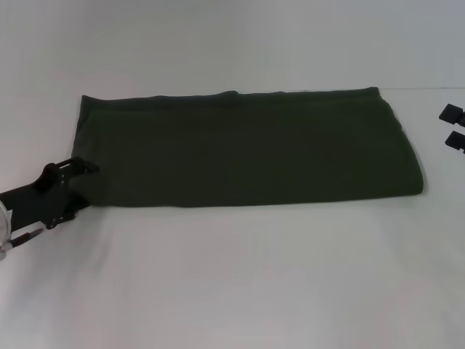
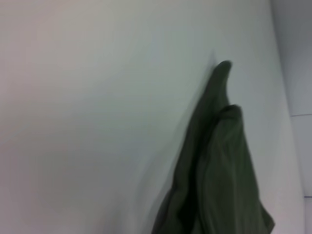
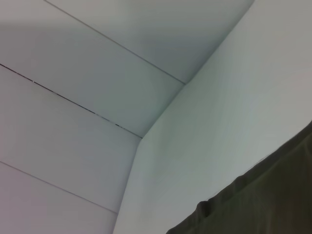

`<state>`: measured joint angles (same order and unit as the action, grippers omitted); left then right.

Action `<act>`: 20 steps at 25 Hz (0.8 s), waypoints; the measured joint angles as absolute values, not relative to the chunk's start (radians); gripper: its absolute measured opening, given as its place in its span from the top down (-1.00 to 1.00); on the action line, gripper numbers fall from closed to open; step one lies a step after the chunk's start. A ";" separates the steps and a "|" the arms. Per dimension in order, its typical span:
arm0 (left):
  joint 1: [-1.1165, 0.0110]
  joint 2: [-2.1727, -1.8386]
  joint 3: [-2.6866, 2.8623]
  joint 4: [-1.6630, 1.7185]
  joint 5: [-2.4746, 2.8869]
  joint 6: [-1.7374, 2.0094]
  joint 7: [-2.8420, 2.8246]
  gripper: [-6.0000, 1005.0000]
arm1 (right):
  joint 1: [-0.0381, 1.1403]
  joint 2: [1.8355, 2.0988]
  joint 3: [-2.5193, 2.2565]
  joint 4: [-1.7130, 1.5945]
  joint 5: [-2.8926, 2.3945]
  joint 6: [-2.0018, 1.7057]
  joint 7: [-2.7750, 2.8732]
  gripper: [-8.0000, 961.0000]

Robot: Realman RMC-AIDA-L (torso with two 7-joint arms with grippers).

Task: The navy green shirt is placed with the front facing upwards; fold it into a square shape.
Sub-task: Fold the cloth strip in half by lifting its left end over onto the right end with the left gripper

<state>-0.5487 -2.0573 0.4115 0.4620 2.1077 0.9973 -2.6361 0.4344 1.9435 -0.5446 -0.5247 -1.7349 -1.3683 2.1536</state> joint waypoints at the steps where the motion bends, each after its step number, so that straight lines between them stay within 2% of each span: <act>1: -0.550 -2.057 0.411 0.462 2.112 0.996 -2.639 -0.52 | 0.434 1.943 -0.545 -0.523 -1.735 -1.368 2.154 -0.78; 11: -0.585 -2.059 0.402 0.465 2.074 1.012 -2.564 -0.52 | 0.422 1.944 -0.545 -0.518 -1.735 -1.370 2.153 -0.78; 15: -0.561 -2.056 0.400 0.472 2.009 1.162 -2.479 -0.52 | 0.422 1.945 -0.545 -0.517 -1.734 -1.372 2.152 -0.78; 20: -0.550 -2.055 0.421 0.462 2.103 1.075 -2.566 -0.52 | 0.413 1.946 -0.544 -0.514 -1.737 -1.370 2.151 -0.78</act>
<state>-0.5496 -2.0547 0.4213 0.4625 2.1033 1.0750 -2.5658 0.4126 1.9458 -0.5436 -0.5137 -1.7368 -1.3695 2.1514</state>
